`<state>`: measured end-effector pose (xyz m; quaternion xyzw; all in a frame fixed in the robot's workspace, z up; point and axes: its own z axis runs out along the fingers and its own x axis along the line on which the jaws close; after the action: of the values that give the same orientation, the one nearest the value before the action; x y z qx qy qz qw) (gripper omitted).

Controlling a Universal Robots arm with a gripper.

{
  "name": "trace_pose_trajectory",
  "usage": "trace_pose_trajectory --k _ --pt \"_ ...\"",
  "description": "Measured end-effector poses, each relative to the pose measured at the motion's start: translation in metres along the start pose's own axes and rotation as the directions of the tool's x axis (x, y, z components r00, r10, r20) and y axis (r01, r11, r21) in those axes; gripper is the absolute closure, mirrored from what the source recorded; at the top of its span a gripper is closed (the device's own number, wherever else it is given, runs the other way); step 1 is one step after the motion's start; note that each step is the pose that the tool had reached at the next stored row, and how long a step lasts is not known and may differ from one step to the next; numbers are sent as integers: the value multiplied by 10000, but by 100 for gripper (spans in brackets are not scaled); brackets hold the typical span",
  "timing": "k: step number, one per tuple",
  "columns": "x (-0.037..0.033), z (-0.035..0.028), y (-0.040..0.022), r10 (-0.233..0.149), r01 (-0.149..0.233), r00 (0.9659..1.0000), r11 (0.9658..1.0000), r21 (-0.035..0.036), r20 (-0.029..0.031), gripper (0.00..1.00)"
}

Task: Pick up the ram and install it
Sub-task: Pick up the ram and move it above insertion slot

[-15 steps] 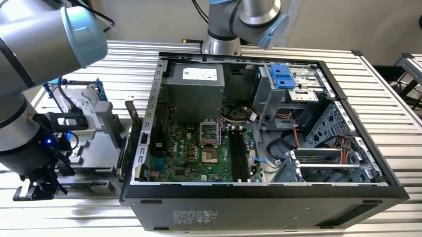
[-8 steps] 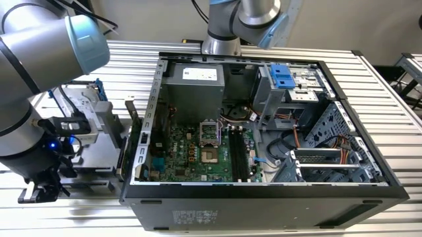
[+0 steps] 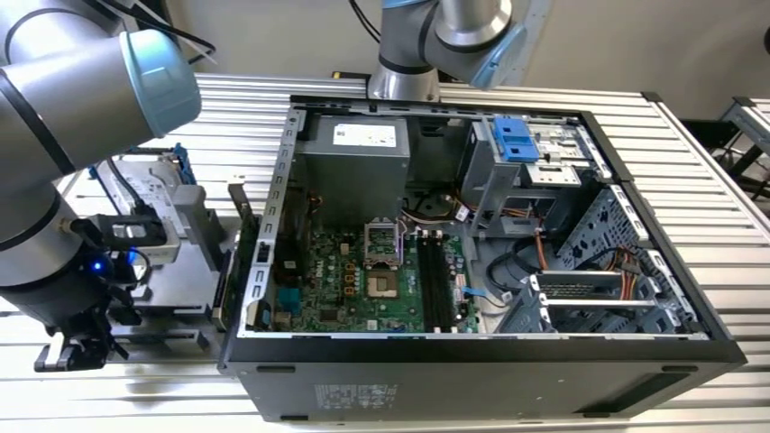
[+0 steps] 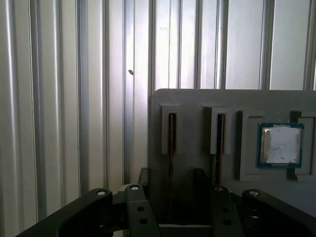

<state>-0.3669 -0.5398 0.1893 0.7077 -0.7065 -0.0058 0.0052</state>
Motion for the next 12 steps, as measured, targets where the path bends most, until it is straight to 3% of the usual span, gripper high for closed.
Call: trace_pose_trajectory --k 12 --pt "0 10 0 0 0 10000 10000 0 0 0"
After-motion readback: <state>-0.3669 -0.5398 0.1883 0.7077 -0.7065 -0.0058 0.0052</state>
